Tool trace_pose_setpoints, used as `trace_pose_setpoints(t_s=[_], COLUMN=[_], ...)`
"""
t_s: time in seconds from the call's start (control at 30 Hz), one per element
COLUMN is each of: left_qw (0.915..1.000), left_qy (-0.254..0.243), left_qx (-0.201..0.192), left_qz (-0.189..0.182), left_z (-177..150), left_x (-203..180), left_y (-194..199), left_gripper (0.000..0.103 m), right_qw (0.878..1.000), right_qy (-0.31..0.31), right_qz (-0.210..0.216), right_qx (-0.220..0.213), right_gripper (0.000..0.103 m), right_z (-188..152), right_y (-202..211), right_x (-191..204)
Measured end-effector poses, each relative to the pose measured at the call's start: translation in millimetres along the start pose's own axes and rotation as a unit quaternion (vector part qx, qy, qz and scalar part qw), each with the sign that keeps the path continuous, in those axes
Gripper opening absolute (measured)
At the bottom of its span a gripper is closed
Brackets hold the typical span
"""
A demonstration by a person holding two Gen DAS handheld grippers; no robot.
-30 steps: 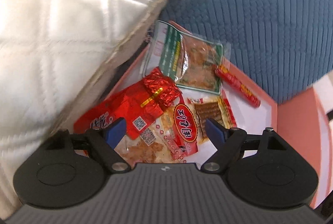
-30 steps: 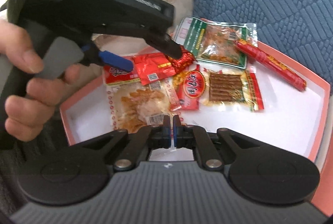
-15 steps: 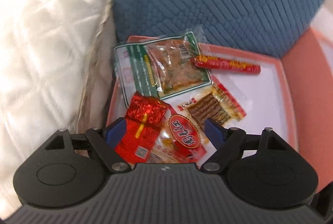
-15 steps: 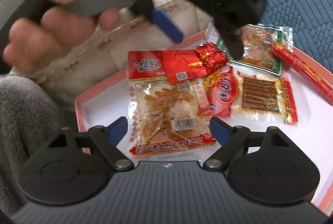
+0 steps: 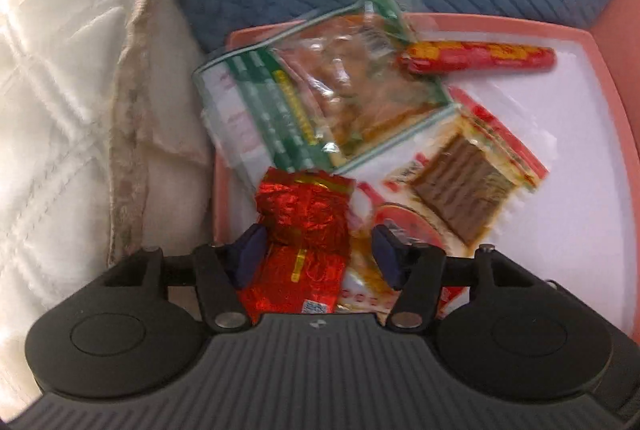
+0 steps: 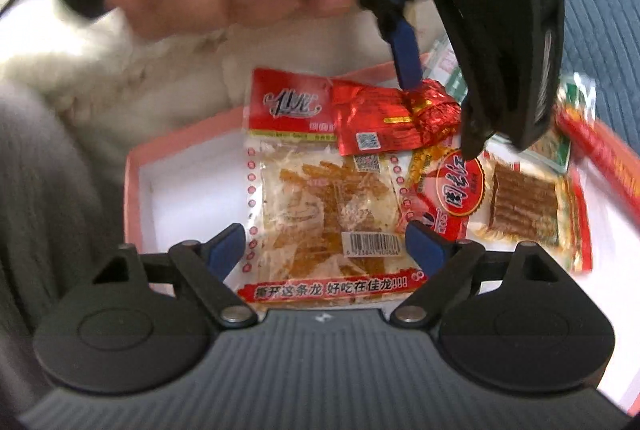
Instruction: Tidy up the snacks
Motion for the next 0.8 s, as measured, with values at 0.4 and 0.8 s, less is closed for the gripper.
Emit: trace_pose_setpoints(t_s=[0.4, 0.8], left_qw=[0.9998, 0.9986], left_qy=[0.013, -0.003], left_qx=[-0.010, -0.040], left_qz=[-0.013, -0.036], left_z=[-4.5, -9.1], left_x=[2.1, -9.6], left_y=[9.3, 24.3], left_gripper=[0.014, 0.010], right_qw=[0.999, 0.993], right_qy=[-0.035, -0.087], right_qz=[-0.024, -0.070], right_qx=[0.021, 0.032], right_gripper=[0.046, 0.022], right_z=[14.3, -3.4], right_y=[4.1, 40.3], right_x=[-3.4, -11.2])
Point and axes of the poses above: each gripper's, at about its wrist camera, not at the fingertips, and y roughly against the way its jaws point, x to its left, z to its top, the point moved 8 cm from there along -y, roughly the way its jaws point, and after that the axes turned 6 degrees about -y, right-handed, at the moved point
